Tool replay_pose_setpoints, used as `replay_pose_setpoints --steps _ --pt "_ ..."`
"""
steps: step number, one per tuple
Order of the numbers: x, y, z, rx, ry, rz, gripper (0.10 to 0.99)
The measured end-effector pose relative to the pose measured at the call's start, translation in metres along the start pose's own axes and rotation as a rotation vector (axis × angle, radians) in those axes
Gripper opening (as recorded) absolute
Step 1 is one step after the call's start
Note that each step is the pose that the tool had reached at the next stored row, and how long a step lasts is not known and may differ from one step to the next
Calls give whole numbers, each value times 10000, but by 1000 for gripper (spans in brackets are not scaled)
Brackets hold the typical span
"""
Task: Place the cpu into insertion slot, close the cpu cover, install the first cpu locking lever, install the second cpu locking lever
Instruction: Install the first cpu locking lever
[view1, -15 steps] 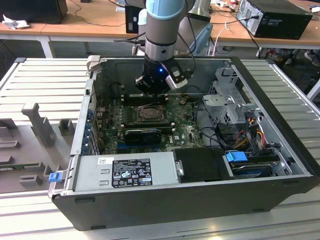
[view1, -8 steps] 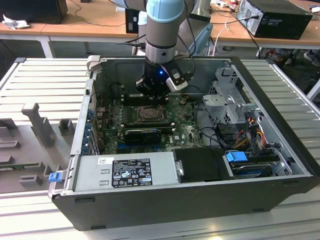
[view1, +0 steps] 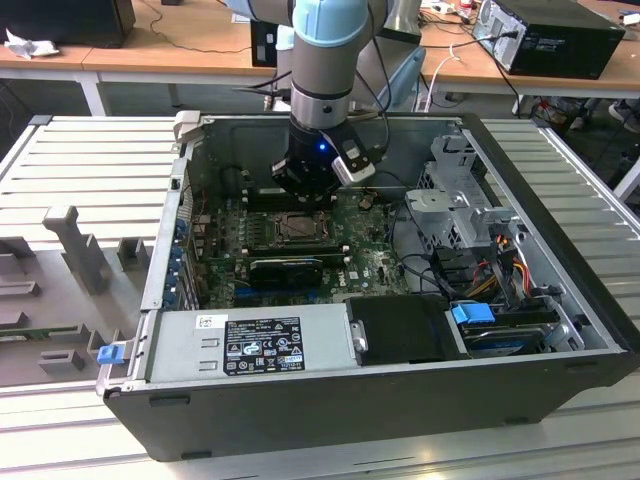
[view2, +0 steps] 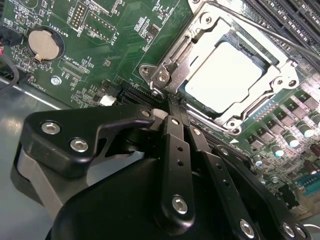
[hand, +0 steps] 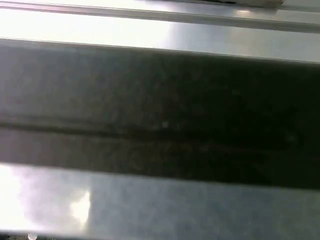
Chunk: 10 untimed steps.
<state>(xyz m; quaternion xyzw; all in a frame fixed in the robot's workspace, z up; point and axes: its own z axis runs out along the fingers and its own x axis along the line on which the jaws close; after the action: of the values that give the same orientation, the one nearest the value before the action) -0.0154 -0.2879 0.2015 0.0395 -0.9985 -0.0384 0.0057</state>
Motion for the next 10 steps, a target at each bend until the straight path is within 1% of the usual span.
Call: replay_pose_setpoints --steps 2,5,6,8,10 --pt "-2 2 7 1 0 3 106" --pt "-5 5 9 -57 -7 -1 106" --pt "-6 8 -4 -65 -10 -3 106" --pt "-5 13 -66 -60 -7 -1 106" --pt "-5 17 -113 -60 -7 -2 106"
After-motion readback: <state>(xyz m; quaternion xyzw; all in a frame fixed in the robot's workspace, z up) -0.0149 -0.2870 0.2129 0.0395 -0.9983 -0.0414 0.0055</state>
